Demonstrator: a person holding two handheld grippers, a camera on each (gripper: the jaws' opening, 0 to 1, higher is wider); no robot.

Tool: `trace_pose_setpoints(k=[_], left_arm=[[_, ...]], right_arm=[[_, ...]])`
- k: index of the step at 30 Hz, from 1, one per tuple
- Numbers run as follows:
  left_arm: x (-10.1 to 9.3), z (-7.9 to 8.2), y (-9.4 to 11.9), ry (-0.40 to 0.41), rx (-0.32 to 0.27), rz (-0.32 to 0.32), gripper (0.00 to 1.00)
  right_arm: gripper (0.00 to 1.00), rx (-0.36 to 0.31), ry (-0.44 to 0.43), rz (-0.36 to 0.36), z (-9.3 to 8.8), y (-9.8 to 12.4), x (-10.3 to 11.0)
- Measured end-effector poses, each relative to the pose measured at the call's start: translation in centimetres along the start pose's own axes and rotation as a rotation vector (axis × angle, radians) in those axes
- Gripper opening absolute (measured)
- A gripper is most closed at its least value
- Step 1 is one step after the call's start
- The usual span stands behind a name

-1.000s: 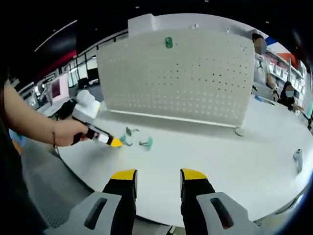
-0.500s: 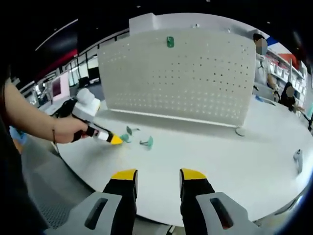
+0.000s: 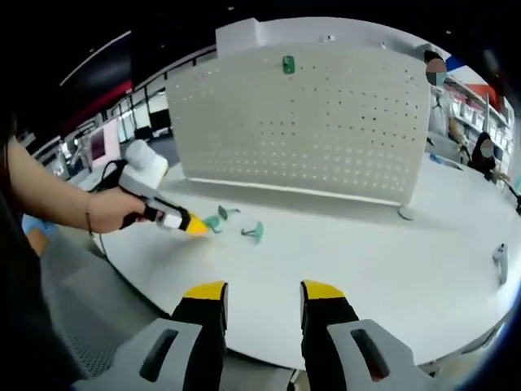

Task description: Insert the hook assembly into the mounting plate slot until the hook locks in place.

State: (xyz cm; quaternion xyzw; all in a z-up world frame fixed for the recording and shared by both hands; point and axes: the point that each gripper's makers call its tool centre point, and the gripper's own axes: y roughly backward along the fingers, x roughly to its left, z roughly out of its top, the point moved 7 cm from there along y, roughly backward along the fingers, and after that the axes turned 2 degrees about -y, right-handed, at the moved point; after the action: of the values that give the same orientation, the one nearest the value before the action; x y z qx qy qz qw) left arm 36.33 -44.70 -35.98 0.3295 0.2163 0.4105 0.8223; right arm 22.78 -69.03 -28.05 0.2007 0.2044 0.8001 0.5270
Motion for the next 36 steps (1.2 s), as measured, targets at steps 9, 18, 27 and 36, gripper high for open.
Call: trace_pose_setpoints(k=[9, 18, 27, 36], left_arm=[[-0.6, 1.6, 2.1, -0.08, -0.036, 0.002, 0.03], [-1.3, 2.3, 4.9, -0.156, -0.065, -0.032, 0.03], [-2.3, 4.2, 9.3, -0.146, -0.149, -0.036, 0.03], [-3.5, 4.6, 13.3, -0.104, -0.2, -0.056, 0.03]], right_arm=[[0.35, 0.058, 0.013, 0.044, -0.7, -0.2, 1.0], [0.36, 0.052, 0.024, 0.057, -0.3, -0.2, 1.5], [0.36, 0.062, 0.029, 0.082, -0.5, -0.1, 2.7], [0.36, 0.033, 0.04, 0.096, 0.2, 0.1, 3.5]])
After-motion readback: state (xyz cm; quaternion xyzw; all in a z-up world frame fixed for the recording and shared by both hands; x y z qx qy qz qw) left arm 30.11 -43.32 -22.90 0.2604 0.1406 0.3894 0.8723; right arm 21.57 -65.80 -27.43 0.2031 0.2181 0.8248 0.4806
